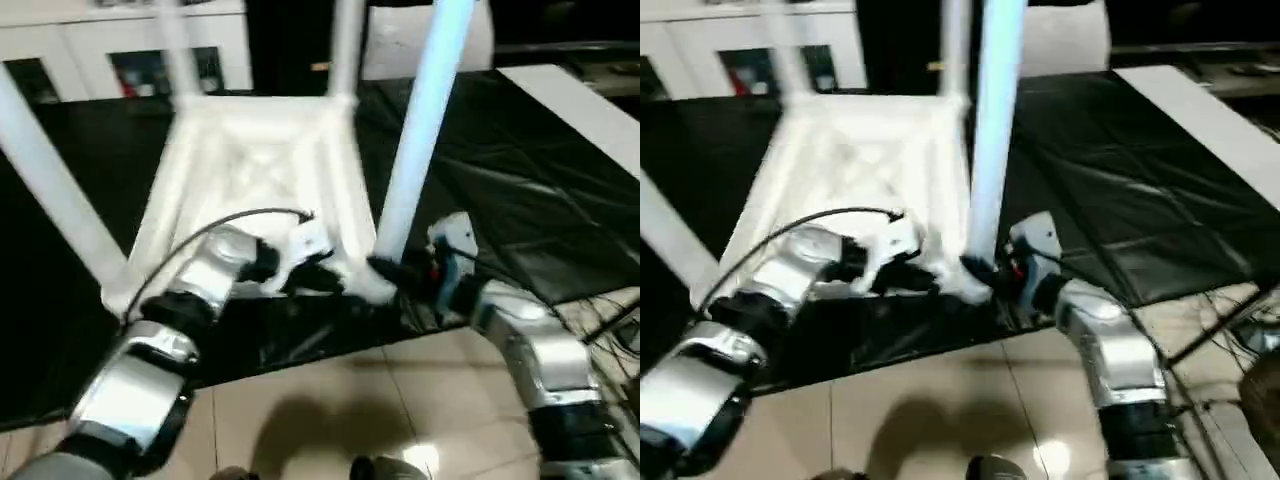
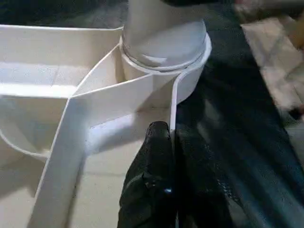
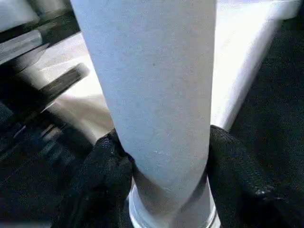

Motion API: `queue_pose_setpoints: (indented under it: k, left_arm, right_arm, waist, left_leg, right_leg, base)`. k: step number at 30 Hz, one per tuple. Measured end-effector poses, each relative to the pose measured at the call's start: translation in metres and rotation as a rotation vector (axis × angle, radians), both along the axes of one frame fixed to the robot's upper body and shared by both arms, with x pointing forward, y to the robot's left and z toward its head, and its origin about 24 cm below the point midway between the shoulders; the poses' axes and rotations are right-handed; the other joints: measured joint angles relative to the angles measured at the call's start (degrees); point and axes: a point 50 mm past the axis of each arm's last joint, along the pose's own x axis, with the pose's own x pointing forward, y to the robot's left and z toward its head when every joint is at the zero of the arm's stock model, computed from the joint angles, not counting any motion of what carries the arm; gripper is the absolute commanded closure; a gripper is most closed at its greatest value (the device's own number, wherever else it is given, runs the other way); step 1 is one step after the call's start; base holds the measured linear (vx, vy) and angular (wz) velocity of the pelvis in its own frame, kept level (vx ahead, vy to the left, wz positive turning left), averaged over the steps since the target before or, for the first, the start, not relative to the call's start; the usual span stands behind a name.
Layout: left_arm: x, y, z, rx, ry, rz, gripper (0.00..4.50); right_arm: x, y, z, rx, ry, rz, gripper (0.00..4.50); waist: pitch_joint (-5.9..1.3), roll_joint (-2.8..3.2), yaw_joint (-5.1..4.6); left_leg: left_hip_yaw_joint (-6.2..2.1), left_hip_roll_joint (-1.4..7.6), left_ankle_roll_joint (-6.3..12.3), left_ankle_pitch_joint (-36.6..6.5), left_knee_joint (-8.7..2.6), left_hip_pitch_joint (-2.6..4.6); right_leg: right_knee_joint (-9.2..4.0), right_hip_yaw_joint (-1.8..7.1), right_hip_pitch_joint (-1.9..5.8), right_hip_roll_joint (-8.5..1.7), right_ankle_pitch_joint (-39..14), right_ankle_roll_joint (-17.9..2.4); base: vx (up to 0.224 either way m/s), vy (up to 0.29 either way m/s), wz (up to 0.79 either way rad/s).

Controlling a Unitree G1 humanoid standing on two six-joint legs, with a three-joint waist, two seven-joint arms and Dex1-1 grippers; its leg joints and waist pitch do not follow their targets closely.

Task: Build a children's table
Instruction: Rotate leg to tighten

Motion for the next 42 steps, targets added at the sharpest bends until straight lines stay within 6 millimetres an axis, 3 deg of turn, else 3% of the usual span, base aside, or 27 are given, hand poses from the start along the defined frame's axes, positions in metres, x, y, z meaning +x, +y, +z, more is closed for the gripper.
queue_pose_setpoints:
  k: [4, 7, 10, 16, 19, 25, 32, 36, 42]
  left_arm:
    - [0.005, -0.016, -0.001, -0.021, -0.03, 0.163, 4.5]
    - [0.006, -0.026, 0.001, -0.027, -0.044, 0.212, 4.5]
    - [0.006, -0.029, 0.003, -0.032, -0.053, 0.217, 4.5]
    - [0.005, -0.027, 0.004, -0.037, -0.075, 0.206, 4.5]
    - [0.003, -0.022, 0.005, -0.026, -0.094, 0.15, 4.5]
    - [0.002, -0.004, 0.006, 0.002, -0.132, 0.064, 4.5]
    - [-0.004, 0.018, 0.008, 0.015, -0.129, -0.105, 4.5]
    - [-0.005, 0.022, 0.008, 0.022, -0.137, -0.16, 4.5]
    - [-0.003, 0.022, 0.008, 0.035, -0.182, -0.188, 4.5]
  right_arm:
    - [0.019, 0.015, 0.002, 0.011, 0.009, -0.228, 2.52]
    - [0.026, 0.018, 0.005, 0.014, 0.002, -0.308, 2.52]
    - [0.027, 0.017, 0.006, 0.013, -0.014, -0.317, 1.83]
    - [0.024, 0.018, 0.008, 0.033, -0.039, -0.305, 1.37]
    - [0.012, 0.009, 0.004, 0.052, -0.059, -0.234, 1.14]
    - [-0.009, -0.007, -0.004, 0.029, -0.073, -0.061, 0.69]
    - [-0.039, -0.053, -0.007, -0.024, -0.046, 0.107, 0.02]
    - [-0.049, -0.069, -0.004, -0.024, -0.039, 0.11, 0.01]
    - [-0.07, -0.073, -0.004, 0.031, -0.017, 0.114, 0.01]
  waist:
    - [0.0, 0.01, -1.14]
    - [0.0, 0.01, -1.19]
    - [-0.02, 0.05, -0.93]
    - [-0.15, 0.45, -0.45]
    - [-0.13, 0.49, 0.06]
    - [-0.07, 0.54, -0.11]
    - [-0.04, 0.47, 1.16]
    - [-0.03, 0.41, 2.13]
    - [-0.06, 0.46, 2.56]
  left_leg:
    - [0.03, -0.09, 0.07, 0.04, 0.09, -0.08]
    - [0.04, -0.13, 0.12, 0.01, 0.03, -0.12]
    - [0.08, -0.2, 0.45, -0.05, -0.13, -0.1]
    - [0.06, -0.13, 0.65, 0.08, -0.72, -0.05]
    - [0.07, -0.13, 0.65, 0.08, -0.78, -0.06]
    - [0.09, -0.1, 0.65, 0.09, -0.77, -0.13]
    - [0.09, -0.1, 0.69, 0.06, -0.77, -0.38]
    - [0.09, -0.1, 0.69, 0.06, -0.7, -0.42]
    - [0.09, -0.08, 0.69, 0.06, -0.64, -0.45]
  right_leg:
    - [-0.13, 0.07, -0.03, -0.04, 0.0, 0.0]
    - [-0.13, 0.14, -0.06, -0.04, 0.02, -0.02]
    - [0.0, 0.34, -0.08, -0.01, 0.56, -0.18]
    - [0.04, 0.33, -0.23, 0.13, 0.61, -0.3]
    - [0.04, 0.33, -0.26, 0.13, 0.56, -0.22]
    - [0.03, 0.35, -0.35, 0.17, 0.56, -0.22]
    - [-0.02, 0.34, -0.5, 0.15, 0.53, -0.18]
    - [-0.01, 0.34, -0.52, 0.14, 0.53, -0.18]
    - [0.04, 0.31, -0.54, 0.12, 0.54, -0.19]
  base:
    - [0.0, 0.0, 0.0]
    - [0.0, 0.0, 0.0]
    - [0.034, -0.011, 0.05]
    - [0.009, -0.004, 0.01]
    - [0.0, 0.0, 0.0]
    - [0.0, 0.0, 0.0]
    - [0.0, 0.0, 0.0]
    - [0.0, 0.0, 0.0]
    - [0.0, 0.0, 0.0]
